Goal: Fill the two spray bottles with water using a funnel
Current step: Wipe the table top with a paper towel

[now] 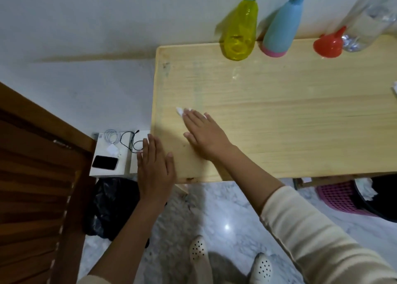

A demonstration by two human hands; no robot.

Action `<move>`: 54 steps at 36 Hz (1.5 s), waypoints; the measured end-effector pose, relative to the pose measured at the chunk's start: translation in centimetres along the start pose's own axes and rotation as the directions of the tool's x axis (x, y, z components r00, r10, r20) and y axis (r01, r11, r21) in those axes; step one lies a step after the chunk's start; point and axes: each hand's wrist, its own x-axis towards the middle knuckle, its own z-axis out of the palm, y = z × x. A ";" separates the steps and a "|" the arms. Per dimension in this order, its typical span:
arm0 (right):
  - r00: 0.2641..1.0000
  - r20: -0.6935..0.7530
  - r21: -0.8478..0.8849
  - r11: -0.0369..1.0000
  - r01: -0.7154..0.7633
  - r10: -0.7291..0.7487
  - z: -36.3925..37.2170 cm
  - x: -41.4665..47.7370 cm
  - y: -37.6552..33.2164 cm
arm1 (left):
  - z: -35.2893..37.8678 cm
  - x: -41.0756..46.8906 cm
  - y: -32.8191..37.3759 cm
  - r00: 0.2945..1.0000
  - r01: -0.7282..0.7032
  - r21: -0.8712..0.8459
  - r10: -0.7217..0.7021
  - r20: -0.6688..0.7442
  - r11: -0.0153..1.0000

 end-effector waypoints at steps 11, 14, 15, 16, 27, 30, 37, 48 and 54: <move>0.998 -0.011 -0.027 0.997 -0.070 0.070 -3.0 -11.5 11.7 | 2.0 -0.7 6.6 0.990 0.138 0.046 -0.140 0.026 0.989; 0.981 -0.029 0.014 0.981 -0.193 0.194 -4.6 -14.6 16.6 | 3.4 -1.7 9.7 0.997 -0.047 0.024 0.045 0.056 0.999; 0.972 -0.031 0.026 0.972 -0.234 0.235 -5.2 -15.8 18.2 | 4.0 -2.1 10.7 0.993 -0.097 0.022 0.095 0.073 0.995; 0.961 -0.033 0.035 0.962 -0.272 0.273 -5.8 -17.0 19.8 | 4.6 -2.4 11.9 0.988 -0.133 0.023 0.130 0.084 0.991; 0.708 -0.156 0.238 0.722 -0.650 0.689 -5.9 -27.0 25.2 | 8.1 -4.2 21.6 0.984 -0.111 0.091 0.097 0.147 0.990; 0.610 -0.186 0.291 0.637 -0.714 0.770 -4.7 -26.6 22.6 | 8.1 -4.4 21.7 0.983 -0.125 0.092 0.111 0.143 0.988; 0.554 -0.158 0.360 0.571 -0.738 0.817 -3.0 -22.7 15.9 | 7.2 -4.2 19.8 0.959 -0.238 0.038 0.229 0.166 0.971; 0.872 -0.089 0.444 0.803 -0.399 0.482 -5.4 -21.7 15.5 | 5.6 -4.0 16.7 0.927 -0.320 0.095 0.291 0.238 0.943; 0.943 0.135 0.388 0.860 -0.333 0.304 -7.4 -20.9 18.0 | 6.1 -3.9 16.3 0.928 -0.325 0.056 0.307 0.213 0.944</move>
